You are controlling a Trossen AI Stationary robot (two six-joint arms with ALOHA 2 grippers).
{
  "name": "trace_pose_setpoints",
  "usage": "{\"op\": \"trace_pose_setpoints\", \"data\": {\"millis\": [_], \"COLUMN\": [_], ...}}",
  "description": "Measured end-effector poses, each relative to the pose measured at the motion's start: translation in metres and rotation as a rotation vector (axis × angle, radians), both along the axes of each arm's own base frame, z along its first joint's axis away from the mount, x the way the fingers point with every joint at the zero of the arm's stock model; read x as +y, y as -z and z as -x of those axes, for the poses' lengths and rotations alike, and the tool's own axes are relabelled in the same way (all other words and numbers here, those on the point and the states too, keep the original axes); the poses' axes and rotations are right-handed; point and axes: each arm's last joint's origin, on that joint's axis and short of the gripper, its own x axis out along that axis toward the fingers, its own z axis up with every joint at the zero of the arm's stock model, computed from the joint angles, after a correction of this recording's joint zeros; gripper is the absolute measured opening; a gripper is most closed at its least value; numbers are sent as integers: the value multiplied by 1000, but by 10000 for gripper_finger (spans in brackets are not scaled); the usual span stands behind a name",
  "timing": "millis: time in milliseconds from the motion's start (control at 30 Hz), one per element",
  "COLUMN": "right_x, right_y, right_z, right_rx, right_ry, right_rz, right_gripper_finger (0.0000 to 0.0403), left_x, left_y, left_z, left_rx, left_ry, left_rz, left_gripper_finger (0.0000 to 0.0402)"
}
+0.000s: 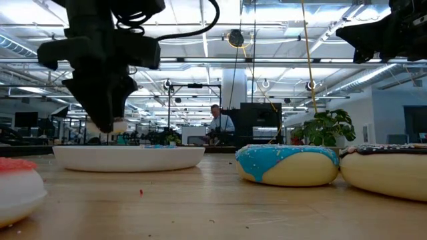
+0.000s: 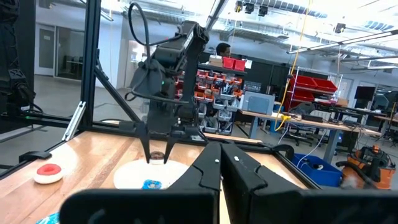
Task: Pick & Place donuts
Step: Put the small brown donut on the white plate
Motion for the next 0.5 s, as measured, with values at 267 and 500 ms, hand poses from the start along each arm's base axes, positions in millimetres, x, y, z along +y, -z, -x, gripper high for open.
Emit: {"op": "trace_pose_setpoints", "data": {"millis": [267, 500], "right_x": [0, 0], "right_y": [0, 0], "right_z": [0, 0], "right_rx": [0, 0], "right_ry": [0, 0], "right_rz": [0, 0], "right_gripper_finger": [0, 0], "left_x": [2, 8], "left_y": [15, 21], "left_z": [7, 2], "left_rx": [5, 7], "left_ry": [-25, -53], "left_rz": [4, -9], "left_gripper_finger": [186, 240]}}
